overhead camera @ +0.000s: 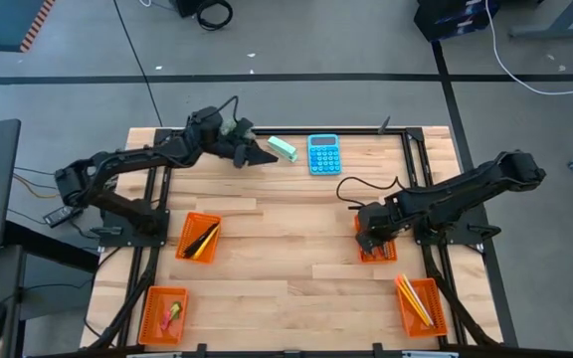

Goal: Sort crayons/erasers/pens/pencils in bins
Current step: Return to Home Position

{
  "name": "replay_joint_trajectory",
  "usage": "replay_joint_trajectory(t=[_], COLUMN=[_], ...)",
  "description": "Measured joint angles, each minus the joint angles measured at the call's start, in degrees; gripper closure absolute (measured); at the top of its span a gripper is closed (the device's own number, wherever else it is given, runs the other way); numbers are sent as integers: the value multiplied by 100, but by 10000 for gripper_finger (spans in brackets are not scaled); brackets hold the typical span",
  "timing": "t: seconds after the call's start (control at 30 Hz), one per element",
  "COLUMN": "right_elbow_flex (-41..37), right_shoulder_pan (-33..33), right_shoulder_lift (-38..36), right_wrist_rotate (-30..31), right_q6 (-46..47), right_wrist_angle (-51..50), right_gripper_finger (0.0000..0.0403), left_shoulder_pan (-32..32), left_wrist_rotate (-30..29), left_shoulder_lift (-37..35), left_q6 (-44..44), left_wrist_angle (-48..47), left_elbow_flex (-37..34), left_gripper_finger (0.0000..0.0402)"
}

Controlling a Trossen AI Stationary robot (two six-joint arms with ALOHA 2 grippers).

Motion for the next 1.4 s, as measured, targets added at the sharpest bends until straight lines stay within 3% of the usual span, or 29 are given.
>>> replay_joint_trajectory(t=[0.33, 0.6, 0.8, 1.03, 1.2, 1.4], right_elbow_flex=[1041, 1479, 959, -134, -1090, -1770], right_shoulder_pan=[-198, -249, -225, -227, -226, -227], right_shoulder_lift=[-790, -2168, -3560, -5221, -6035, -6483], right_wrist_rotate=[107, 1507, 2123, 2643, 2594, 2586], right_q6=[-760, -1404, -1628, -1634, -1177, -1147], right_wrist_angle=[-251, -262, -9, 1147, 1770, 2541], right_gripper_finger=[324, 351, 387, 397, 398, 398], left_shoulder_pan=[37, 209, 179, -168, -973, -1837], left_wrist_rotate=[-895, -1138, -1783, -2467, -3225, -4184], left_shoulder_lift=[-1161, -2027, -2950, -3939, -4392, -4973], left_q6=[315, 890, 892, 32, -293, -391], left_wrist_angle=[-153, -1014, -1213, -367, 56, 244], left_elbow_flex=[2, -15, -716, -2081, -2822, -3492], left_gripper_finger=[389, 392, 396, 392, 394, 397])
